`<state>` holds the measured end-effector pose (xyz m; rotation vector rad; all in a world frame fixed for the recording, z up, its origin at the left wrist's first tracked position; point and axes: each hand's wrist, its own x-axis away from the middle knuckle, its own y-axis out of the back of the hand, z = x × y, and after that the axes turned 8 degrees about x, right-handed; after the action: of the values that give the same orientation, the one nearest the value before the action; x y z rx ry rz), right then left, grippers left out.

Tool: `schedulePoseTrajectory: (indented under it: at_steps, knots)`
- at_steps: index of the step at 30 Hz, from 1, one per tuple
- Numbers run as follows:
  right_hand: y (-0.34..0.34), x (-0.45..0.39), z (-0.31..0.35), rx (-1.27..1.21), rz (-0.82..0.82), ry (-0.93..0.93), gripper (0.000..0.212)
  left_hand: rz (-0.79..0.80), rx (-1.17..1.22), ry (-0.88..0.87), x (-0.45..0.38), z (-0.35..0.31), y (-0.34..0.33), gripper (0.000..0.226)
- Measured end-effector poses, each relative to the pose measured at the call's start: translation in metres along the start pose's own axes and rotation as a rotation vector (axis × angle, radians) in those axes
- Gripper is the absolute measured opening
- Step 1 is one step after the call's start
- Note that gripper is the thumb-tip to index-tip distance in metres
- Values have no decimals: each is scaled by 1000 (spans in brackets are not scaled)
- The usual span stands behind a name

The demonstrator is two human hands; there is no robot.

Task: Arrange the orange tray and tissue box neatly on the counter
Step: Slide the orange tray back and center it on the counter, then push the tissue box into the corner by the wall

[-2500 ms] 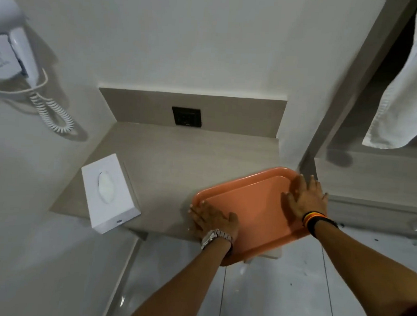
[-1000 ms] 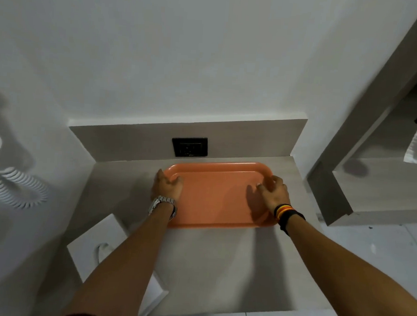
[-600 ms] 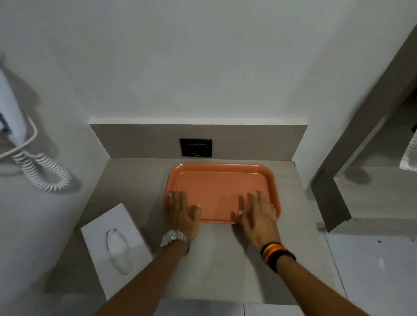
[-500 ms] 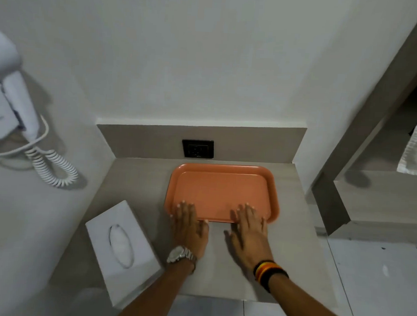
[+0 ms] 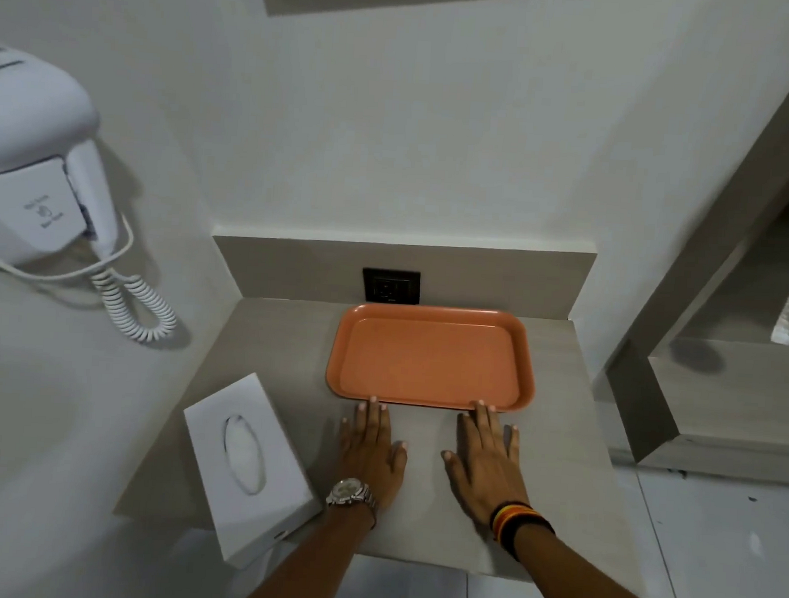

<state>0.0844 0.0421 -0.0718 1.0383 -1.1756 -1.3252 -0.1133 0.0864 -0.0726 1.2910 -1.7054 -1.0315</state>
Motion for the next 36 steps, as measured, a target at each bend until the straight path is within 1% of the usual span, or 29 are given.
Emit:
schedulePoseTrajectory:
  at_steps: [9,12,15,18,21,23,26,28,32,34,36]
  knots:
    - [4,-9,8,-52,9,-49,66,91,-30,-19,-20,13,12,67]
    - [6,-11,13,-81,1,-65,67,76,-3,-21,-16,12,19,67]
    - [14,-17,26,-98,-14,-35,68,18,24,16,-12,11,34,67]
    - [28,-29,55,-119,-42,64,68,-75,64,101,-4,17,60,67]
    - [43,-43,93,-171,-68,188,64,-180,101,192,8,35,87,67]
    - [50,-48,124,-215,-71,282,62,-244,113,286,21,55,105,68]
    - [52,-51,165,-263,-28,392,64,-306,128,446,45,90,121,68]
    - [47,-50,188,-256,10,449,68,-320,155,541,63,111,124,69]
    - [33,-43,218,-253,101,505,73,-329,227,656,92,138,119,69]
    - [23,-39,226,-258,151,513,74,-318,309,678,101,145,113,70]
    - [14,-35,232,-296,219,496,76,-322,455,700,107,148,106,70]
